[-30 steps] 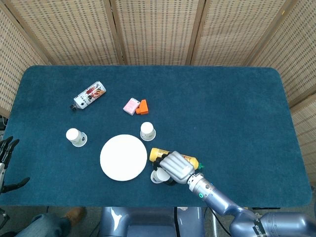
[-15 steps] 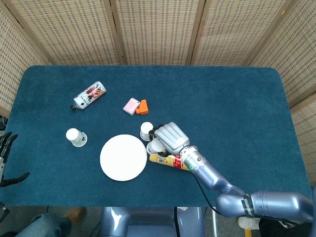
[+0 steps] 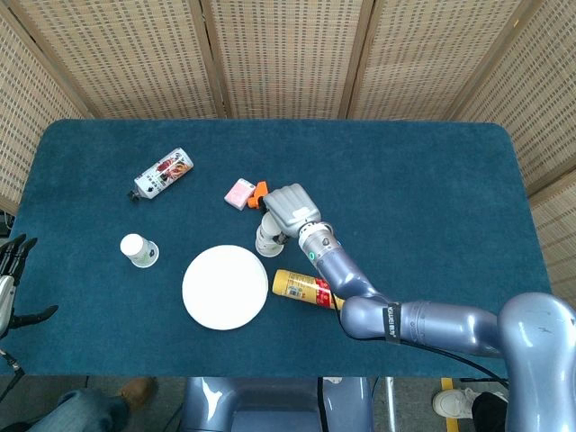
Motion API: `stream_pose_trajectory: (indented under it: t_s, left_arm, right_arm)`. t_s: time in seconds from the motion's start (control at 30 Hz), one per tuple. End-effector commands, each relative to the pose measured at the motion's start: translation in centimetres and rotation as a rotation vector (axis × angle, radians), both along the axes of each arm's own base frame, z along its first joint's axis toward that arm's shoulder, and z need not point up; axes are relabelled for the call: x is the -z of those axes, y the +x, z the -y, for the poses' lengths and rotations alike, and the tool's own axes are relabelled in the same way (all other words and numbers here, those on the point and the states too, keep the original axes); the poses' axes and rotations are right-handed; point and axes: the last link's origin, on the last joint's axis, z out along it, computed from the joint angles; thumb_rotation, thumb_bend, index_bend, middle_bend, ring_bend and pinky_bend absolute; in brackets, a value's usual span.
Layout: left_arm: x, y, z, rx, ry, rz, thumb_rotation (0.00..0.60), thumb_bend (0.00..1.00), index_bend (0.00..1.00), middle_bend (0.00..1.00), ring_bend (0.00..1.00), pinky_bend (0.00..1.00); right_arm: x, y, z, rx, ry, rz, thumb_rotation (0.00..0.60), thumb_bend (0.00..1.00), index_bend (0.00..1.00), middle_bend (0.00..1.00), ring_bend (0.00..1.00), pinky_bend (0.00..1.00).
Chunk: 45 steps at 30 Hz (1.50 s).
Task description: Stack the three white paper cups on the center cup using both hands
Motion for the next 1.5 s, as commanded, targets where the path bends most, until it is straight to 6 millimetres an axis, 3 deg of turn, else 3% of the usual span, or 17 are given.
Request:
stream_pose_trajectory:
  t_s: [0.03,0.4,0.97,1.03,1.1,1.17,1.2,1.3,1.5]
  left_arm:
    - [0.1,-0.1,-0.2,-0.006,-0.002,-0.005,0.600,0.00,0.00,0.00,0.00,0.00]
    - [0.4,-0.1,-0.3,-0.013,-0.011,-0.016,0.600,0.00,0.00,0.00,0.00,0.00]
    - [0.4,-0.4,-0.5,-0.026,-0.011,-0.017,0.600,0.00,0.00,0.00,0.00,0.00]
    - [0.4,-0.4,-0.5,-0.028,-0.011,-0.016,0.600,0.00,0.00,0.00,0.00,0.00]
    - [0.4,-0.4,-0.6,-0.028,-0.012,-0.016,0.600,0.00,0.00,0.00,0.00,0.00]
    - [0.3,-0.5,-0.6,-0.028,-0.012,-0.015,0.600,0.00,0.00,0.00,0.00,0.00]
    - [0.3,-0.5,-0.6,-0.029,-0.011,-0.015,0.600,0.00,0.00,0.00,0.00,0.00]
    - [0.3,-0.5,-0.6,-0.030,-0.011,-0.014,0.600,0.00,0.00,0.00,0.00,0.00]
    - [0.4,-0.5,-0.6,-0.029,-0.014,-0.015,0.600,0.00,0.00,0.00,0.00,0.00]
  right_arm:
    - [0.1,0.2,0.4,0.024,0.015,0.002,0.600,0.51,0.48,0.52,0.45,0.55]
    - [0.0,0.4,0.9,0.045,0.008,0.008,0.600,0.51,0.47,0.50,0.45,0.55]
    - [1.8,0.6,1.1,0.072,0.042,0.044,0.600,0.50,0.46,0.49,0.45,0.55]
    - [2.0,0.6,1.2,0.072,0.042,0.045,0.600,0.45,0.44,0.48,0.44,0.55]
    - [2.0,0.6,1.2,0.069,0.040,0.041,0.600,0.26,0.34,0.40,0.38,0.51]
    - [2.1,0.4,1.0,0.065,0.059,0.034,0.600,0.05,0.16,0.21,0.20,0.34]
    - [2.0,0.6,1.0,0.059,0.065,0.044,0.600,0.00,0.08,0.10,0.10,0.25]
    - [1.7,0.7,0.9,0.051,0.070,0.062,0.600,0.00,0.01,0.01,0.01,0.21]
    - [0.9,0.3,0.6,0.037,0.064,0.055,0.600,0.00,0.01,0.01,0.00,0.19]
